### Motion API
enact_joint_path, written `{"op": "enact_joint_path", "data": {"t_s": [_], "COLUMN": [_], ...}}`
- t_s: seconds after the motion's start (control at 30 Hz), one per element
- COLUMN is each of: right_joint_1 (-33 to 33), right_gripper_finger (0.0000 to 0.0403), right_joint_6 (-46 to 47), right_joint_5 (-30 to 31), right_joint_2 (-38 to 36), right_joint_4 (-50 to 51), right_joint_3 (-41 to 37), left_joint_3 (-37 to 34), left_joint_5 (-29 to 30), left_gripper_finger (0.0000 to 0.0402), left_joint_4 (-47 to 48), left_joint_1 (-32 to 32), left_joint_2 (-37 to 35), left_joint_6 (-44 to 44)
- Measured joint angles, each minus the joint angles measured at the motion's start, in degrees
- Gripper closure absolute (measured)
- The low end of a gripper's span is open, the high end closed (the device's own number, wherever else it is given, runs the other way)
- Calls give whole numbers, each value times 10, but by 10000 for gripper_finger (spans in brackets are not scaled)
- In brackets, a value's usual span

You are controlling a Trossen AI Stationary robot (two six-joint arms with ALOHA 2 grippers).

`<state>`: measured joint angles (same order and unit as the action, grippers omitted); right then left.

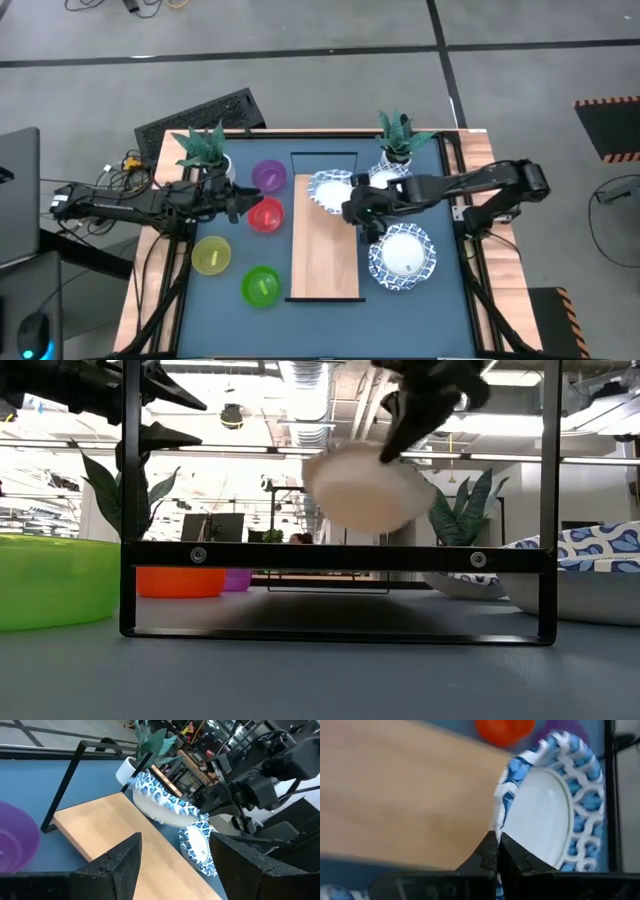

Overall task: Place and stack bowls onto a shelf
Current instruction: Put the white patterned bowl on the shelf

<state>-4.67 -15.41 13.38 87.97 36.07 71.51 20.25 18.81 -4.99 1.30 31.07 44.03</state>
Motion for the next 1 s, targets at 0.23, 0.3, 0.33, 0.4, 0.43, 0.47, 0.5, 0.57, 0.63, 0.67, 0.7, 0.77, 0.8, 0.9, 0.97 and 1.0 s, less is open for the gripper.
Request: {"op": "enact_joint_path", "data": {"t_s": [0.23,0.3,0.33,0.4,0.43,0.47,0.5,0.57,0.63,0.67,0.7,0.77,0.8,0.9,0.97,1.0], "right_joint_1": [6,6,6,6,6,6,6,6,7,7,7,7,7,7,7,7], "right_gripper_finger": [380,380,380,380,380,380,380,374,367,365,365,365,365,363,355,348], "right_joint_6": [-61,-61,-61,-63,-62,-61,-62,-63,-61,-61,-62,-60,-61,-60,-57,-52], "right_joint_5": [-1,2,2,17,28,36,41,49,49,48,49,49,48,49,48,48], "right_joint_2": [59,77,81,94,102,105,108,117,119,121,126,131,132,139,139,138], "right_joint_4": [-71,-61,-66,-56,-56,-59,-53,-55,-60,-56,-53,-69,-67,-79,-77,-79], "right_joint_3": [1,0,0,0,1,1,1,1,2,1,1,2,1,5,4,3], "left_joint_3": [0,0,0,0,0,0,0,1,0,0,0,0,0,0,0,1], "left_joint_5": [3,5,5,7,8,8,9,11,10,11,12,10,11,9,3,-2], "left_gripper_finger": [184,184,184,184,184,184,184,184,184,184,184,184,184,184,184,184], "left_joint_4": [12,14,20,15,16,19,18,10,16,12,9,15,11,14,2,3], "left_joint_1": [0,0,0,0,0,0,0,0,0,0,0,0,0,0,0,0], "left_joint_2": [11,16,18,27,29,29,32,40,42,49,51,54,58,64,68,68], "left_joint_6": [5,18,23,29,31,31,32,37,37,38,38,39,39,45,45,45]}}
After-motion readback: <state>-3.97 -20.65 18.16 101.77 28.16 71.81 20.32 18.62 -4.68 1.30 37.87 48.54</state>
